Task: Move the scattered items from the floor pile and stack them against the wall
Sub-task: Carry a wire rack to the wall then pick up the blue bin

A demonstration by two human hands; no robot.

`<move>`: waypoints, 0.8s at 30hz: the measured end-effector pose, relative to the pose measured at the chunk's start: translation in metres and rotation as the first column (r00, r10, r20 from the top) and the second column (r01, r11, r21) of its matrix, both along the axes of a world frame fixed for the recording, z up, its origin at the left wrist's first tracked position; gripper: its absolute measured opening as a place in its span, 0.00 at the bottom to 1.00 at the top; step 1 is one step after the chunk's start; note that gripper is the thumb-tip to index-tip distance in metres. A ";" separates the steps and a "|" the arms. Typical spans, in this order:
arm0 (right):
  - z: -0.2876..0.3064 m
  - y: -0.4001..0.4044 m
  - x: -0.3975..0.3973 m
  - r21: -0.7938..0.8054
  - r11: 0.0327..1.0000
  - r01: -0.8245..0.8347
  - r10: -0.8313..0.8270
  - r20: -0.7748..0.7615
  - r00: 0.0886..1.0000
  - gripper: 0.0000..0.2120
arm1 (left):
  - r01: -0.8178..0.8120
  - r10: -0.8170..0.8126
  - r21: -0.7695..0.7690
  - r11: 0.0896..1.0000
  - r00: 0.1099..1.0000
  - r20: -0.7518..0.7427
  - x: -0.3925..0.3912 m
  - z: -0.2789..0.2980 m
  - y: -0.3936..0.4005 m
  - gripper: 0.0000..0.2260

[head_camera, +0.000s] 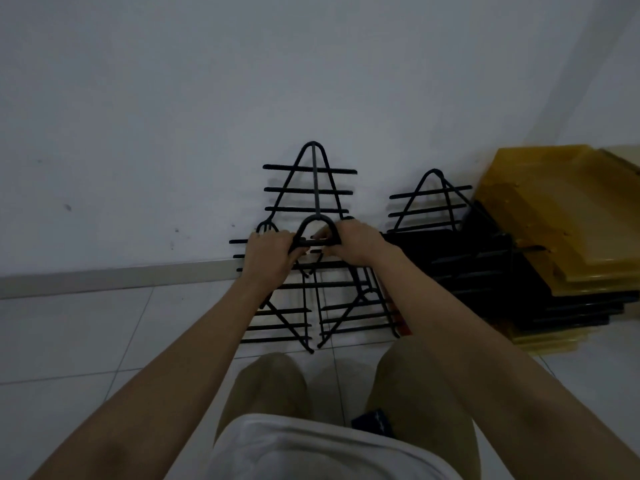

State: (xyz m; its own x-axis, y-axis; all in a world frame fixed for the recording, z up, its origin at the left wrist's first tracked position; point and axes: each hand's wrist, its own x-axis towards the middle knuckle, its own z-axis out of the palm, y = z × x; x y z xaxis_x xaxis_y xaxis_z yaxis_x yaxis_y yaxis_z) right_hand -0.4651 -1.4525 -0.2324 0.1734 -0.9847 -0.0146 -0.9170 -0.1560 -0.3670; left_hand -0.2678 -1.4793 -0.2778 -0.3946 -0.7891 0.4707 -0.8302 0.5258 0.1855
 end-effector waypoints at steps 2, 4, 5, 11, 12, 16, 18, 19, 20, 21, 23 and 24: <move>0.008 -0.006 0.004 -0.022 1.000 -0.018 0.017 -0.073 0.997 0.17 | -0.006 0.005 -0.018 1.000 0.999 -0.053 0.003 0.001 0.000 0.14; 0.011 -0.012 0.007 -0.030 0.999 -0.010 0.005 -0.147 0.989 0.18 | -0.019 0.014 -0.054 0.998 0.997 -0.080 0.005 0.001 0.001 0.14; 0.012 -0.014 0.007 -0.030 1.000 -0.004 -0.001 -0.173 0.985 0.19 | -0.026 0.020 -0.071 0.997 0.996 -0.084 0.005 0.001 0.002 0.14; 0.015 -0.018 0.004 -0.037 0.999 0.006 -0.014 -0.214 0.977 0.14 | -0.016 0.000 -0.118 0.993 0.991 -0.135 -0.002 -0.001 0.000 0.12; 0.014 -0.019 0.002 -0.031 0.999 0.012 -0.019 -0.204 0.979 0.13 | -0.017 0.001 -0.120 0.993 0.991 -0.133 -0.004 -0.002 -0.001 0.12; 0.017 -0.018 -0.006 -0.032 0.999 0.021 -0.027 -0.191 0.981 0.12 | 0.002 -0.020 -0.115 0.993 0.987 -0.157 -0.011 0.000 -0.003 0.13; 0.018 -0.018 -0.006 -0.043 0.999 0.012 -0.020 -0.195 0.981 0.12 | 0.005 -0.028 -0.127 0.992 0.984 -0.178 -0.011 -0.001 -0.004 0.12; 0.019 -0.019 -0.005 -0.046 0.999 0.008 -0.017 -0.199 0.980 0.12 | 0.003 -0.028 -0.139 0.990 0.983 -0.183 -0.010 -0.001 -0.004 0.12; 0.021 -0.020 -0.003 -0.049 0.999 0.003 -0.013 -0.202 0.979 0.11 | -0.002 -0.026 -0.150 0.989 0.982 -0.186 -0.009 -0.002 -0.004 0.11; 0.022 -0.020 -0.002 -0.054 0.999 -0.003 -0.009 -0.207 0.978 0.11 | -0.007 -0.023 -0.157 0.988 0.982 -0.189 -0.007 -0.003 -0.005 0.11; 0.023 -0.021 0.001 -0.068 0.998 -0.014 -0.001 -0.219 0.976 0.12 | -0.012 -0.018 -0.160 0.987 0.982 -0.188 -0.005 -0.005 -0.006 0.11; 0.021 -0.021 0.002 -0.073 0.997 -0.014 -0.002 -0.221 0.975 0.12 | -0.014 -0.016 -0.160 0.987 0.983 -0.184 -0.004 -0.006 -0.006 0.11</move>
